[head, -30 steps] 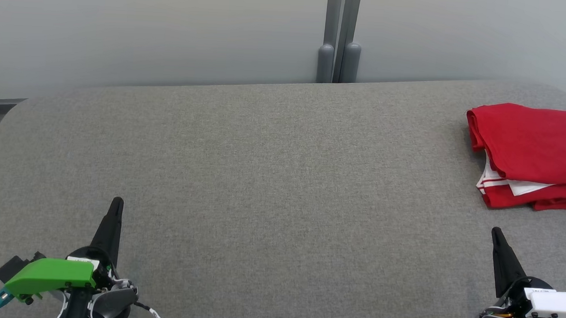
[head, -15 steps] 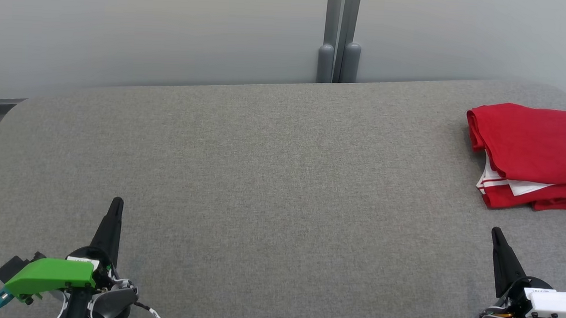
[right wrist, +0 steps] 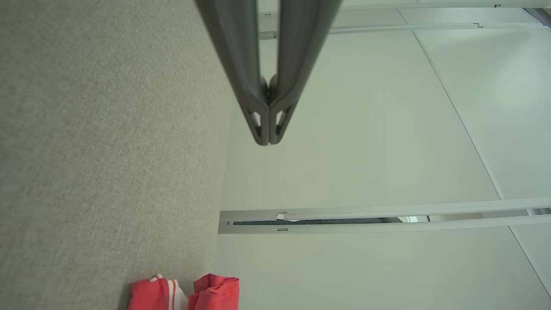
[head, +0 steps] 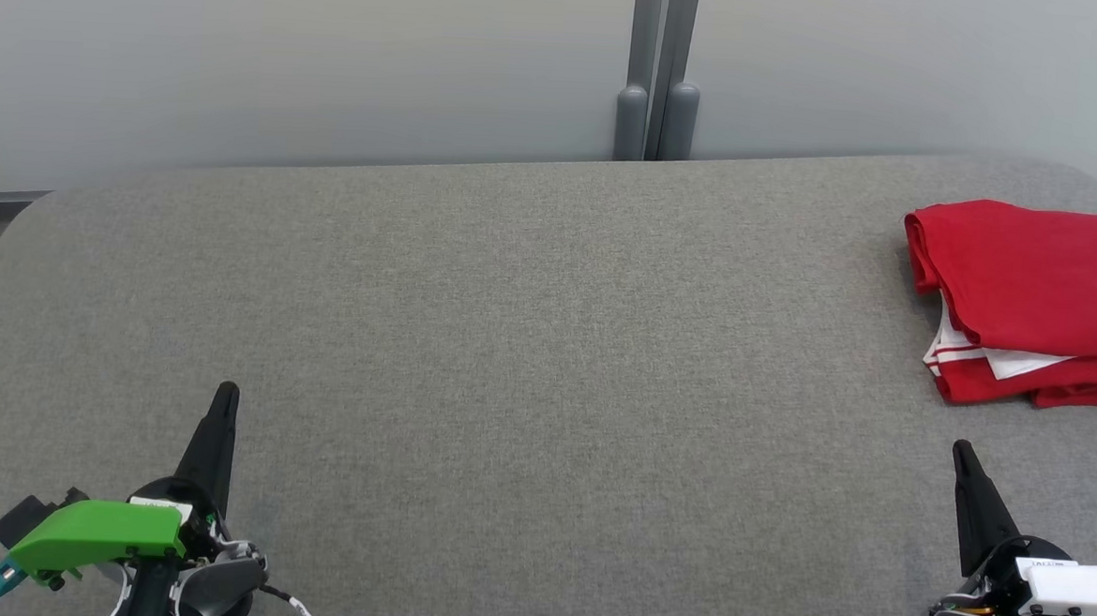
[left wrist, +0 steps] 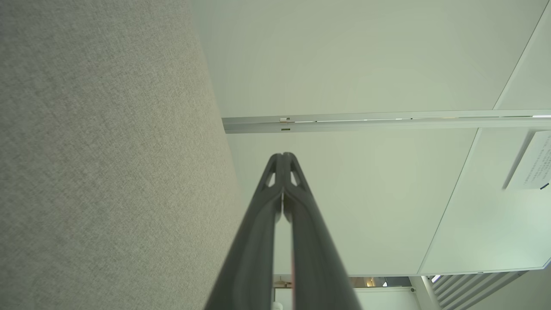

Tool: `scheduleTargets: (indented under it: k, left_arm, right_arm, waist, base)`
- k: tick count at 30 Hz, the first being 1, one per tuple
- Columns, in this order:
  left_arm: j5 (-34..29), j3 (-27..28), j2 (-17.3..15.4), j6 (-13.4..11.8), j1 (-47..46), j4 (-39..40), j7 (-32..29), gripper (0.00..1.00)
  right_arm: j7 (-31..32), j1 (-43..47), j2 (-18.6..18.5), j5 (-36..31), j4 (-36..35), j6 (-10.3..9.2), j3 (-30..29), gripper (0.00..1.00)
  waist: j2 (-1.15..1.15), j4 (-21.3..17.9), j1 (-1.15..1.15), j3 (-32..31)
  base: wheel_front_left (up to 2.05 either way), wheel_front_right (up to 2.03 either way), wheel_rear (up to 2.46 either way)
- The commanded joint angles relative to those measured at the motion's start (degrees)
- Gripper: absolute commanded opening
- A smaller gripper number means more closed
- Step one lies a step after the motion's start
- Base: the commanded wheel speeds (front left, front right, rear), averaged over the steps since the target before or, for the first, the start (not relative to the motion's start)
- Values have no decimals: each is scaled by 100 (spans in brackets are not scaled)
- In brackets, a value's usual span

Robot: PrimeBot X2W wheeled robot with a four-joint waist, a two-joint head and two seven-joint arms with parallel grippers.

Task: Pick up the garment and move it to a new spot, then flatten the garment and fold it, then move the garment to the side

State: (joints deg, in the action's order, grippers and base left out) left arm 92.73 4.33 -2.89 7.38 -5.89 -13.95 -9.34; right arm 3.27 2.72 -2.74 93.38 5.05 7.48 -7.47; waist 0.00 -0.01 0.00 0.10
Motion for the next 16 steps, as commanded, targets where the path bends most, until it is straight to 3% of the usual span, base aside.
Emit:
scheduleTargets:
  k: [1, 16]
  left_arm:
    - [-16, 22, -3, 20, -58, 6, -10, 0]
    - [-18, 24, -2, 21, -59, 4, -11, 0]
  right_arm:
    - [12, 42, -26, 19, -28, 2, -11, 0]
    - [12, 42, -26, 19, -28, 2, -10, 0]
  waist:
    - [0, 0, 0, 0]
    - [0, 0, 0, 0]
  base:
    - [0, 0, 0]
    - [0, 0, 0]
